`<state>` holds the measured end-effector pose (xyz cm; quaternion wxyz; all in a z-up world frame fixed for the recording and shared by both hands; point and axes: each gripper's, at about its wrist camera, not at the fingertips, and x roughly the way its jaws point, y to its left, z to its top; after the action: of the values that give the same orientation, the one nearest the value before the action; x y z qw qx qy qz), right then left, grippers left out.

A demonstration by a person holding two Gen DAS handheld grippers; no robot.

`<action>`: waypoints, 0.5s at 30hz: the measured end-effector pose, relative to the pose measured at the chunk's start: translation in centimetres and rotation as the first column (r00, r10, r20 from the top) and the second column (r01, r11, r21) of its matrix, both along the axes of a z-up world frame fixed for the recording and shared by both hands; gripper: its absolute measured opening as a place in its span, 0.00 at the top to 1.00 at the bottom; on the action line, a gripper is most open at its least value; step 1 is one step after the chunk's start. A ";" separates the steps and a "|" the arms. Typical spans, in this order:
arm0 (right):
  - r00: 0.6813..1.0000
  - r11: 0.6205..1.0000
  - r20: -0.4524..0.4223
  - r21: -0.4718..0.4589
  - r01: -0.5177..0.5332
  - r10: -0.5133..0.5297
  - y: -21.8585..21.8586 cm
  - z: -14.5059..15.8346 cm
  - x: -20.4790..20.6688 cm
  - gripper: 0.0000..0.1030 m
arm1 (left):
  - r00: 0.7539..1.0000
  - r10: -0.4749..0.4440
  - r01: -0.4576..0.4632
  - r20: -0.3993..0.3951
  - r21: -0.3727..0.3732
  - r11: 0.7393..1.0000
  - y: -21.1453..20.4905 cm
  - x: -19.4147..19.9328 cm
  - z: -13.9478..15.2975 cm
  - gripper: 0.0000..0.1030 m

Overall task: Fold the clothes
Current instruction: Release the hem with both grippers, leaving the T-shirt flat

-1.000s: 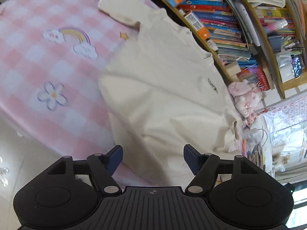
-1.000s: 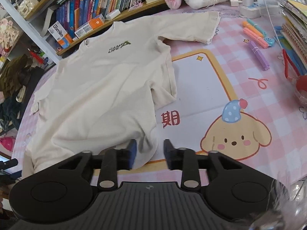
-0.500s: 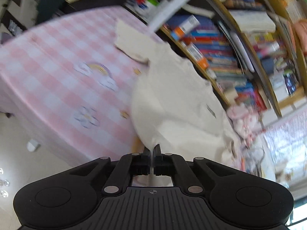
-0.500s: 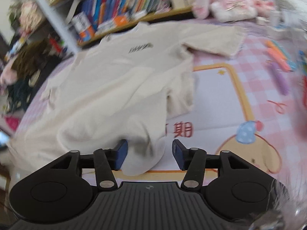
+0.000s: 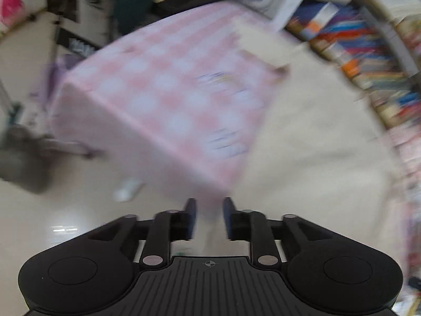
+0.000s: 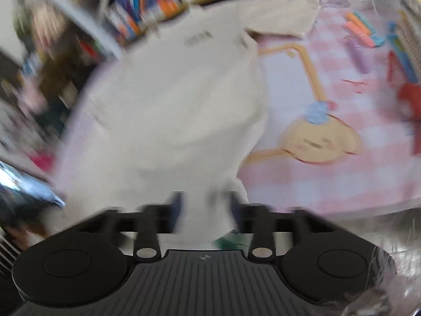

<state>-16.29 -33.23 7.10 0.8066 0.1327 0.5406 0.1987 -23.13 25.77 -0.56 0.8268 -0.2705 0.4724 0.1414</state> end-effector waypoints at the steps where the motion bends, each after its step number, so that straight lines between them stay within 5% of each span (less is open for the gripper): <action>1: 1.000 0.999 0.008 -0.046 -0.005 0.005 0.1 -0.3 -0.3 0.58 | 1.000 0.004 -0.004 0.009 -0.004 1.000 0.0 -0.1 0.0 0.75; 10: 0.991 0.986 0.130 -0.169 0.007 0.016 1.7 -3.9 1.0 0.60 | 0.983 -0.145 0.138 0.113 0.063 0.988 -4.2 2.9 0.5 0.67; 12: 0.993 0.981 0.105 -0.195 -0.024 0.045 2.3 -5.0 1.1 0.68 | 0.979 -0.178 0.171 0.103 0.080 0.982 -5.5 3.7 0.3 0.67; 14: 0.995 0.981 0.071 -0.187 -0.059 0.073 2.7 -5.3 1.1 0.93 | 0.976 -0.200 0.193 0.088 0.084 0.978 -6.1 4.2 0.0 0.67; 15: 0.996 0.982 0.051 -0.177 -0.059 0.069 2.8 -5.1 1.1 0.94 | 0.975 -0.209 0.202 0.080 0.083 0.976 -6.3 4.4 -0.3 0.67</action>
<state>-15.21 -30.47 2.04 0.8235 0.0380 0.5366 0.1800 -18.75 19.51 -0.82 0.8667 -0.1951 0.4550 0.0605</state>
